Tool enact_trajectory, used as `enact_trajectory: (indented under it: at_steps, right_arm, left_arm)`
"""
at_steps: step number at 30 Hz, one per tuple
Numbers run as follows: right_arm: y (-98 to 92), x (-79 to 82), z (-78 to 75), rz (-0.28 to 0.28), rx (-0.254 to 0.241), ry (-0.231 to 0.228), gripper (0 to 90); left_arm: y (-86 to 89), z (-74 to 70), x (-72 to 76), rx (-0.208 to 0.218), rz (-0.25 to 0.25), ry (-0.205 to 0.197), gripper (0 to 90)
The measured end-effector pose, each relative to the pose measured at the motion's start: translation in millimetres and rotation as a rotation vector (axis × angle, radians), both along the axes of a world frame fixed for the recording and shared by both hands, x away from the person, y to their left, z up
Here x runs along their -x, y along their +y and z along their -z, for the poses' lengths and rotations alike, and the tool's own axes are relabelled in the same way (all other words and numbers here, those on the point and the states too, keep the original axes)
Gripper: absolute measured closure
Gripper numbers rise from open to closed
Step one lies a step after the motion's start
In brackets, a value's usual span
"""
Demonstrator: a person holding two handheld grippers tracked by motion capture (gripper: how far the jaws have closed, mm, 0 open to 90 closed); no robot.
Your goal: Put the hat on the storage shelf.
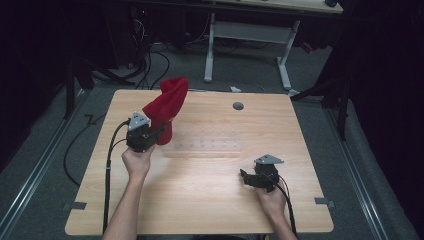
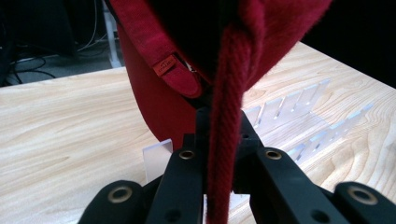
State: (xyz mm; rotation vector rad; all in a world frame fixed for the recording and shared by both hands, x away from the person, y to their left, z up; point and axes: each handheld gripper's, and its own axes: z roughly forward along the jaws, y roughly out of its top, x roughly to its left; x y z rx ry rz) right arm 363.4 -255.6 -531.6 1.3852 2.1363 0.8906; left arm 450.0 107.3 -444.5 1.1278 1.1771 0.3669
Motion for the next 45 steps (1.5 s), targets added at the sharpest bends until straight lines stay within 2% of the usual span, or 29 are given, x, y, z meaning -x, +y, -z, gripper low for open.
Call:
enact_trajectory:
  at_steps: [3,8,10,22,25,28,29,31,37,45]
  right_arm:
    - [0.0,0.0,0.0,0.0,-0.001,0.001,27.6]
    - [0.1,0.1,0.0,0.001,-0.001,0.001,27.6]
    - [0.0,0.0,0.0,0.0,0.0,0.001,27.6]
    - [0.0,0.0,0.0,-0.001,0.0,0.0,27.5]
    - [0.0,0.0,0.1,-0.001,0.001,-0.001,27.5]
    - [0.0,0.0,0.1,-0.001,0.001,0.0,27.5]
    - [0.1,0.1,0.0,0.0,0.0,0.001,27.5]
    - [0.0,0.0,0.0,-0.001,0.0,0.0,27.5]
    - [0.0,0.0,0.1,-0.001,0.001,0.0,27.5]
    - [0.0,0.0,0.0,-0.001,0.001,0.0,27.5]
  left_arm:
    - [0.0,1.6,0.9,0.005,-0.004,0.002,84.8]
    - [-0.8,6.3,2.8,-0.018,-0.005,0.015,84.5]
    - [-0.1,11.8,4.1,-0.017,-0.008,0.029,84.5]
    - [3.8,18.5,10.9,-0.003,-0.008,0.061,83.8]
    - [5.6,20.7,13.4,-0.01,-0.003,0.077,81.2]
    - [5.3,20.0,16.2,-0.019,-0.002,0.076,79.2]
    - [5.8,19.5,17.0,-0.012,-0.001,0.08,74.1]
    - [6.9,19.3,18.2,-0.009,-0.002,0.085,71.7]
    - [11.4,17.8,22.8,0.015,-0.02,0.089,52.5]
    - [14.7,17.9,31.5,-0.026,-0.023,0.105,45.4]
